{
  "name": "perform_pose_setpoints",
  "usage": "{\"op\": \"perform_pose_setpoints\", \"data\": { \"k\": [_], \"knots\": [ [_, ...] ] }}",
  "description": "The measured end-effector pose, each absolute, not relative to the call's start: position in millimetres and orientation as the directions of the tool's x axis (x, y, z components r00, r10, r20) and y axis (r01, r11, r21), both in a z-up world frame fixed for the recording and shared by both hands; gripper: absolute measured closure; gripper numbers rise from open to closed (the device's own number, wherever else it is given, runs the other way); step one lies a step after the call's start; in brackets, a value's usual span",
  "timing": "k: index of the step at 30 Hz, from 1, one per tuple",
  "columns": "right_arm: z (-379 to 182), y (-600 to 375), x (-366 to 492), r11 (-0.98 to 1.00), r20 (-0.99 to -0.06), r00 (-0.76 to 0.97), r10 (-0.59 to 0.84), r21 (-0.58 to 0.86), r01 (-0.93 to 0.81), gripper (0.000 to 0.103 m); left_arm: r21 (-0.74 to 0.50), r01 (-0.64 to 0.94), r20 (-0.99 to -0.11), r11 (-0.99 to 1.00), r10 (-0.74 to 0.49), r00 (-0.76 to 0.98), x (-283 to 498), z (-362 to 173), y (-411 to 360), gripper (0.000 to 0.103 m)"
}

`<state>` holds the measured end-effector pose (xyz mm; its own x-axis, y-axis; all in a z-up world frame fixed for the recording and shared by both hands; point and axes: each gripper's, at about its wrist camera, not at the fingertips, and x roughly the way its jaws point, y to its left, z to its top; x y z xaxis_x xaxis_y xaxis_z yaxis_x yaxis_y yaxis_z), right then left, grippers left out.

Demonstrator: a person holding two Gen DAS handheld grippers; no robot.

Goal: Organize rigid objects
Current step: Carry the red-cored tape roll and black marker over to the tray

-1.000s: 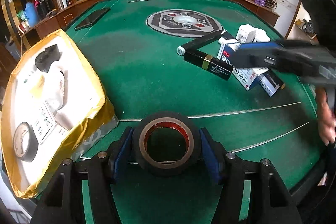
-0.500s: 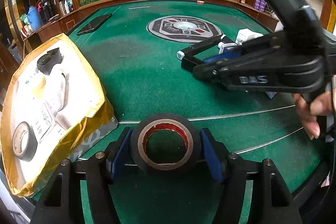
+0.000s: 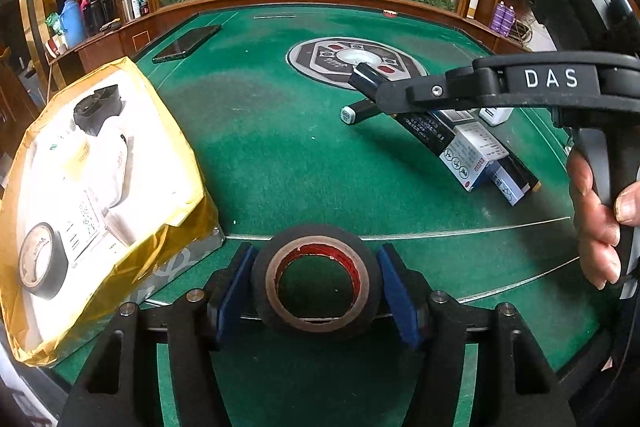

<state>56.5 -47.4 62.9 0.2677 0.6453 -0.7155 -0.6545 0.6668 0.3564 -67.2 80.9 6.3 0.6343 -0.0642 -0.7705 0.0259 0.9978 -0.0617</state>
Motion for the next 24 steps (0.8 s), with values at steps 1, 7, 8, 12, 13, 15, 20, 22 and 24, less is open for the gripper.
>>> {"op": "perform_pose_setpoints", "data": {
  "k": [1,7,8,12,13,15,20,22,24],
  "knots": [
    [63.2,-49.2,56.9,0.666,-0.714,0.266,0.648,0.361,-0.653,0.086,-0.058,0.027,-0.770,0.998,-0.062,0.635,-67.3,6.6,79.6,0.037],
    [69.4,-52.3,54.2,0.653,-0.691,0.273,0.670,0.372,-0.660,0.086,-0.052,0.026,-0.755,0.998,-0.057,0.653,-70.6,14.1,77.2,0.037],
    [70.0,-52.0,53.3,0.651,-0.690,0.274,0.670,0.369,-0.663,0.086,-0.054,0.024,-0.752,0.998,-0.057,0.656,-71.0,15.9,78.1,0.037],
    [69.4,-49.9,51.9,0.646,-0.690,0.270,0.672,0.368,-0.669,0.085,-0.062,0.012,-0.743,0.998,-0.054,0.668,-73.5,21.4,83.4,0.037],
    [69.3,-49.6,51.3,0.647,-0.690,0.272,0.671,0.366,-0.669,0.086,-0.063,0.007,-0.741,0.998,-0.052,0.669,-73.6,22.3,84.8,0.037],
    [69.0,-49.4,51.2,0.644,-0.690,0.269,0.672,0.366,-0.671,0.086,-0.062,0.002,-0.740,0.998,-0.047,0.671,-73.6,22.8,87.5,0.037],
    [70.0,-48.6,48.8,0.637,-0.683,0.270,0.679,0.364,-0.680,0.086,-0.058,-0.005,-0.739,0.998,-0.040,0.673,-73.9,23.4,89.3,0.037],
    [70.2,-48.0,48.3,0.635,-0.681,0.269,0.680,0.365,-0.681,0.085,-0.059,-0.006,-0.735,0.998,-0.039,0.677,-74.0,24.9,90.0,0.037],
    [70.2,-47.8,48.1,0.636,-0.681,0.271,0.680,0.365,-0.680,0.085,-0.058,-0.009,-0.732,0.998,-0.036,0.680,-74.4,26.1,90.8,0.037]
  ]
}}
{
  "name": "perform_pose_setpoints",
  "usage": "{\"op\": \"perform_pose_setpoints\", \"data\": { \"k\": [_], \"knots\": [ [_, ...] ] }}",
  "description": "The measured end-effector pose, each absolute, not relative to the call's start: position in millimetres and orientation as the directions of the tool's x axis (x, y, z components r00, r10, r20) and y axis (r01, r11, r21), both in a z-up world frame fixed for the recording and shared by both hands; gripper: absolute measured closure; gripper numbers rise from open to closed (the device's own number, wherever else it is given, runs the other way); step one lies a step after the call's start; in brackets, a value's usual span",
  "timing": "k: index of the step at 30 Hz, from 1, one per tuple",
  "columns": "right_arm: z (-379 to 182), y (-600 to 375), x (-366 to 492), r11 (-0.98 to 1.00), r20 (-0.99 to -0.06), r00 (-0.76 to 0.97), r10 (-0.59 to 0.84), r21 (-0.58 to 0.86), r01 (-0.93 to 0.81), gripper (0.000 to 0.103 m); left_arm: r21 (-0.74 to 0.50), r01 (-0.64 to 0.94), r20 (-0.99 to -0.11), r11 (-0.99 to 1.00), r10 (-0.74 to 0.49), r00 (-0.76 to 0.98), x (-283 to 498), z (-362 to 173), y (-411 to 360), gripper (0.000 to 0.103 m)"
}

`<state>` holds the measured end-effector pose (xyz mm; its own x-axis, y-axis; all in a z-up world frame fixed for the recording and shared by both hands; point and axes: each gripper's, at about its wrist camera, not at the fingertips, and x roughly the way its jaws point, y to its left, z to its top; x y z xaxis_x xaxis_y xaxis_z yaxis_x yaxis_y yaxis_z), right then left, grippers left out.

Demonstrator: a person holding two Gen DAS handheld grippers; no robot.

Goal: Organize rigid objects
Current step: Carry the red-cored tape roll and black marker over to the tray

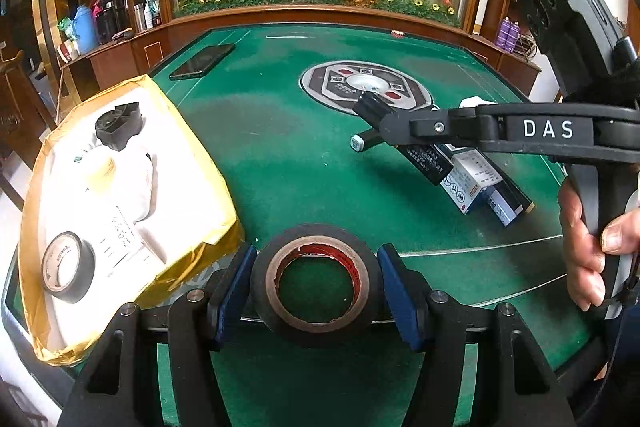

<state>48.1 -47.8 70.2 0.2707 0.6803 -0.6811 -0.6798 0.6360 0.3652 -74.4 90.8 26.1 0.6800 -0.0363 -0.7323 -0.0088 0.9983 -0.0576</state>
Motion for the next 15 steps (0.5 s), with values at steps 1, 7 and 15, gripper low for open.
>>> {"op": "perform_pose_setpoints", "data": {
  "k": [1,7,15],
  "knots": [
    [70.3,-47.8,48.2,0.635,-0.681,0.270,0.681,0.366,-0.680,0.086,-0.057,-0.010,-0.731,0.998,-0.035,0.681,-74.7,26.8,91.7,0.037],
    [70.0,-47.8,48.4,0.634,-0.680,0.268,0.682,0.367,-0.681,0.085,-0.062,-0.018,-0.720,0.998,-0.032,0.693,-77.7,31.9,94.9,0.037],
    [72.2,-46.4,47.4,0.629,-0.675,0.259,0.691,0.384,-0.676,0.085,-0.122,-0.041,-0.678,0.992,-0.053,0.733,-86.7,51.5,114.5,0.037]
  ]
}}
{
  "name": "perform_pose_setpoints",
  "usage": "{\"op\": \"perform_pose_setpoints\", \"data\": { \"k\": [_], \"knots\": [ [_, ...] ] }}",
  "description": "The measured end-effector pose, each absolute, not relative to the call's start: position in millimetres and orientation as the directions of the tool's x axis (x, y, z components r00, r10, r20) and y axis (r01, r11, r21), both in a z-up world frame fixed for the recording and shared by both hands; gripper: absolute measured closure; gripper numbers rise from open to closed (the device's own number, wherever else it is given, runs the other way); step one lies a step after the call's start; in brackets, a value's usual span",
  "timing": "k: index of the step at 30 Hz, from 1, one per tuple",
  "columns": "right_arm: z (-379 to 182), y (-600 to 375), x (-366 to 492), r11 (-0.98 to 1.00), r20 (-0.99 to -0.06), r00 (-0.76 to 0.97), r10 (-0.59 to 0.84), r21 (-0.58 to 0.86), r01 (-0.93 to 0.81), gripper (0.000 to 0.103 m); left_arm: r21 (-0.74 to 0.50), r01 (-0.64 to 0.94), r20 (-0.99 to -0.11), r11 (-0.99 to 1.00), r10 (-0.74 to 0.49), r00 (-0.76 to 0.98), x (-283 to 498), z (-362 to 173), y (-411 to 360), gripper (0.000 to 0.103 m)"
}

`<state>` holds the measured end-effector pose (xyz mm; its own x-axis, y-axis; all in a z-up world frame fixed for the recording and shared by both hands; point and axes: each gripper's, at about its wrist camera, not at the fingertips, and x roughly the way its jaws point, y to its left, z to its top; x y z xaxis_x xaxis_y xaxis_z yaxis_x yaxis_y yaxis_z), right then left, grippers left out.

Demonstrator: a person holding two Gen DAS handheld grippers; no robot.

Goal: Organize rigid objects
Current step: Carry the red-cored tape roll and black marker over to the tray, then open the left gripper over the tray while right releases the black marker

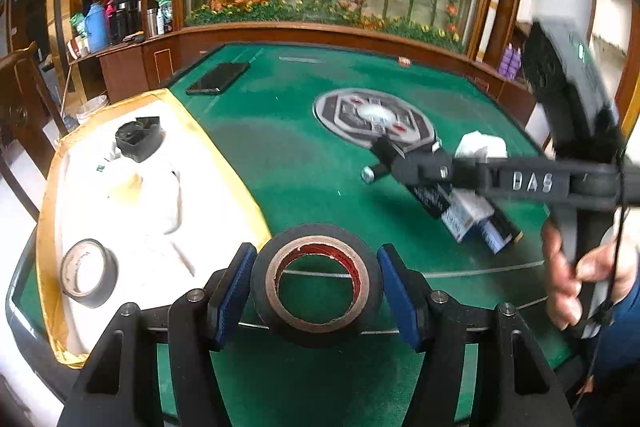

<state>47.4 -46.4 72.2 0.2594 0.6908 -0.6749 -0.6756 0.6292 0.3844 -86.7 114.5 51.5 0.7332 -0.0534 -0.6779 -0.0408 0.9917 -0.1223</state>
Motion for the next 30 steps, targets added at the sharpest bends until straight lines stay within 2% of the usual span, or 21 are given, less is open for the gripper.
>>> {"op": "perform_pose_setpoints", "data": {
  "k": [5,11,16,22,30],
  "knots": [
    [74.1,-41.3,44.0,0.614,-0.668,0.238,0.705,0.408,-0.676,0.085,-0.177,-0.090,-0.634,0.980,-0.044,0.772,-96.7,71.5,147.1,0.037],
    [79.1,-19.5,33.3,0.574,-0.655,0.190,0.731,0.440,-0.691,0.085,-0.189,-0.226,-0.618,0.956,0.063,0.784,-102.4,75.0,202.5,0.037],
    [89.5,21.0,18.2,0.518,-0.639,0.144,0.756,0.450,-0.728,0.085,-0.207,-0.339,-0.630,0.918,0.140,0.764,-95.1,67.1,250.9,0.037],
    [85.8,85.8,4.6,0.483,-0.654,0.097,0.750,0.442,-0.756,0.085,-0.235,-0.428,-0.673,0.873,0.171,0.719,-74.1,43.3,288.7,0.037],
    [67.8,119.6,15.9,0.602,-0.729,0.218,0.649,0.316,-0.734,0.085,-0.250,-0.458,-0.699,0.853,0.168,0.695,-64.2,29.5,300.5,0.037]
  ]
}}
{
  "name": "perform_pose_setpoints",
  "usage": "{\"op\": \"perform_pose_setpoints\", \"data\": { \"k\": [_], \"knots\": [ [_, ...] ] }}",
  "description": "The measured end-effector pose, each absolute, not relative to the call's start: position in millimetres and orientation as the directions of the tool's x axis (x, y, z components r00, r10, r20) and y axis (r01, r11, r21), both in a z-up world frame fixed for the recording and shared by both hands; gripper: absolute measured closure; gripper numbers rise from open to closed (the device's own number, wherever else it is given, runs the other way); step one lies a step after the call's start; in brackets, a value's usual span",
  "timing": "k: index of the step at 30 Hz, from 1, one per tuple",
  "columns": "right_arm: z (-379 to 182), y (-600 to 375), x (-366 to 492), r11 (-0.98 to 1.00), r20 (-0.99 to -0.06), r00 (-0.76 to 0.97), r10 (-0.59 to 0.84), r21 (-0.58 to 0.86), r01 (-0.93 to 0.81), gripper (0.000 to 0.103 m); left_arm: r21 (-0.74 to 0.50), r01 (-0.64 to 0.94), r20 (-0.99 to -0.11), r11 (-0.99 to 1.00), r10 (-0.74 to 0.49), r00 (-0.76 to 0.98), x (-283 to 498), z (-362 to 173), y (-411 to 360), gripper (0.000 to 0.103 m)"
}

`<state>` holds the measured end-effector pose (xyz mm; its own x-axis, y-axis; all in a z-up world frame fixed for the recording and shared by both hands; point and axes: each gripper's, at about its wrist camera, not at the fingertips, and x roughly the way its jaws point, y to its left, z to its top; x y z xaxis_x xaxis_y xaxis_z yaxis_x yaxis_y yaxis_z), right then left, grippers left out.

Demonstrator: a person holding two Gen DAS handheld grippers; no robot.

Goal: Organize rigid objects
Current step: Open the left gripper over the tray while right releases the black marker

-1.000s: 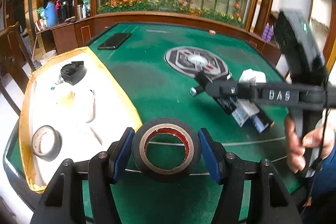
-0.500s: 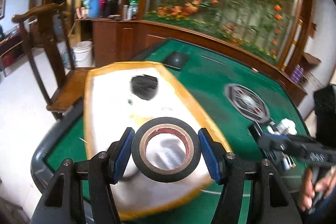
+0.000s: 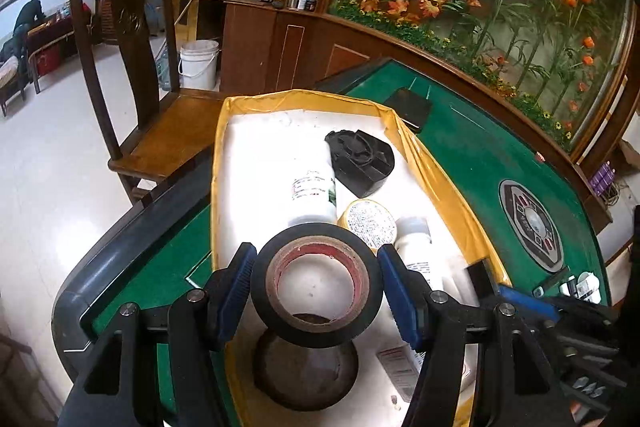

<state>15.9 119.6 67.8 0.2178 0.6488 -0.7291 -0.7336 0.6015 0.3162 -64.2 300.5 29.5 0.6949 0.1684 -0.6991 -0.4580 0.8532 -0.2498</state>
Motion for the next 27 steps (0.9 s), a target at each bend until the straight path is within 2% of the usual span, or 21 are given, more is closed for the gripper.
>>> {"op": "perform_pose_setpoints", "data": {
  "k": [11,14,16,27],
  "knots": [
    [52.8,125.1,16.1,0.594,-0.751,0.214,0.625,0.279,-0.755,0.085,-0.249,-0.462,-0.714,0.851,0.161,0.681,-50.3,23.6,302.7,0.036],
    [53.4,124.0,15.9,0.589,-0.753,0.205,0.626,0.284,-0.757,0.084,-0.265,-0.454,-0.707,0.851,0.149,0.692,-50.9,25.0,303.3,0.029],
    [54.1,122.6,15.6,0.589,-0.751,0.205,0.628,0.285,-0.756,0.080,-0.263,-0.456,-0.707,0.850,0.152,0.691,-51.8,26.9,301.6,0.023],
    [78.5,90.6,16.6,0.583,-0.696,0.222,0.683,0.337,-0.739,0.077,-0.290,-0.401,-0.664,0.869,0.120,0.739,-74.3,52.8,267.7,0.023]
  ]
}}
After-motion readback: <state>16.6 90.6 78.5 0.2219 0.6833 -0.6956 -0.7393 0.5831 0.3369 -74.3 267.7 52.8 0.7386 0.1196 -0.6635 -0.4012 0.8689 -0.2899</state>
